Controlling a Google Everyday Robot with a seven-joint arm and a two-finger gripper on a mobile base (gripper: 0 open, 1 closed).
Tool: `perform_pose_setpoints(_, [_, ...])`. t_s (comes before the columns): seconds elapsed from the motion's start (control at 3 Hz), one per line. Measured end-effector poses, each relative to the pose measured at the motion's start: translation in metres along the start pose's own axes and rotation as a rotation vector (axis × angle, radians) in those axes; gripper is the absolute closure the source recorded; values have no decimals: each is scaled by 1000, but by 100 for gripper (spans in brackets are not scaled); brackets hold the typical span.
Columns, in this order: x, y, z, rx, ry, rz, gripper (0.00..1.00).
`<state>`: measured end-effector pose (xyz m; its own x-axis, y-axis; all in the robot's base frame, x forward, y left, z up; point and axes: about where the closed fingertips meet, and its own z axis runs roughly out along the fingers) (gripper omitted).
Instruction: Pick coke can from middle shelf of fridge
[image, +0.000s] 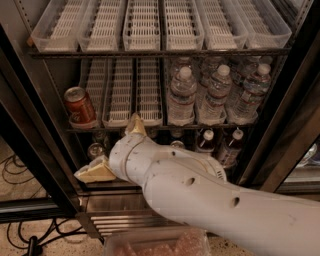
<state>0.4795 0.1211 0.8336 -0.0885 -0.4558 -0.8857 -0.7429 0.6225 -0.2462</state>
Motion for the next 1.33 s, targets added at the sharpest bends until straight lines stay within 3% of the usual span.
perform_pose_setpoints(0.33, [-13, -3, 22, 47, -95, 27, 0])
perform_pose_setpoints(0.67, [-32, 3, 52, 48, -178, 68, 0])
perform_pose_setpoints(1.0, [-47, 19, 80, -1, -228, 88, 0])
perform_pose_setpoints(1.33, [-47, 19, 80, -1, -228, 88, 0])
